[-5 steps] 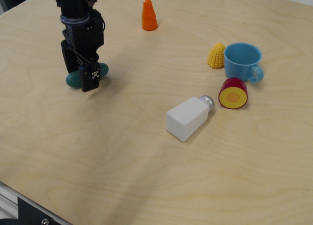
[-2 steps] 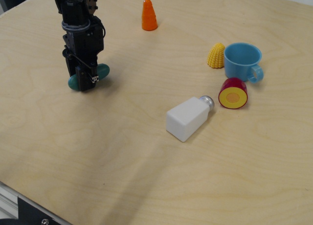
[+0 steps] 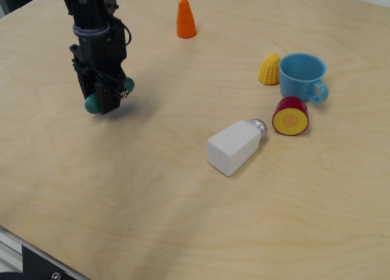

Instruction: Put cucumber in cup

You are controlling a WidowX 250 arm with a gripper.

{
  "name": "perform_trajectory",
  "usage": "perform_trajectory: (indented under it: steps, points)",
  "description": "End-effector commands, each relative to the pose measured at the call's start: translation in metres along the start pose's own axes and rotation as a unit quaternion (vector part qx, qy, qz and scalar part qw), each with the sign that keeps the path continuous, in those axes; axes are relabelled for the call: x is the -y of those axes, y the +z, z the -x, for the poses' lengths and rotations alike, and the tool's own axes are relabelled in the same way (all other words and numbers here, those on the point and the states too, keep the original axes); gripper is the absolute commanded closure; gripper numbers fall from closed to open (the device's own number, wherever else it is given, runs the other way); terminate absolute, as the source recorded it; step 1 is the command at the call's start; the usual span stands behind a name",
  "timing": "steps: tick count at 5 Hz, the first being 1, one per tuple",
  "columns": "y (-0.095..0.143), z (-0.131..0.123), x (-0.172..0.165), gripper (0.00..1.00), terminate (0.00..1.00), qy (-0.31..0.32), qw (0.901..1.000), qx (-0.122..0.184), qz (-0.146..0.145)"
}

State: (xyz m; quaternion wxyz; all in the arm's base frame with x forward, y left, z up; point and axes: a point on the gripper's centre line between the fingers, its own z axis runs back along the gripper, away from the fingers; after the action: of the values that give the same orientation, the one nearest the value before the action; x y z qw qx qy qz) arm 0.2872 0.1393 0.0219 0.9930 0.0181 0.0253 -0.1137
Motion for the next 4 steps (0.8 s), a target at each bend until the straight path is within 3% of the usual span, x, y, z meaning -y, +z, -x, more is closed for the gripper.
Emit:
perform_trajectory:
  steps: [1,2,3,4]
  points:
    - [0.066,-0.035,0.049,1.00,0.00,0.004,0.9988,0.022,0.044]
    - [0.075,-0.058,0.080,1.00,0.00,-0.015,0.9990,0.002,0.041]
    - [0.082,-0.081,0.113,1.00,0.00,-0.048,0.9982,0.009,0.035]
    - [0.085,-0.103,0.135,1.00,0.00,-0.082,0.9950,0.021,0.052]
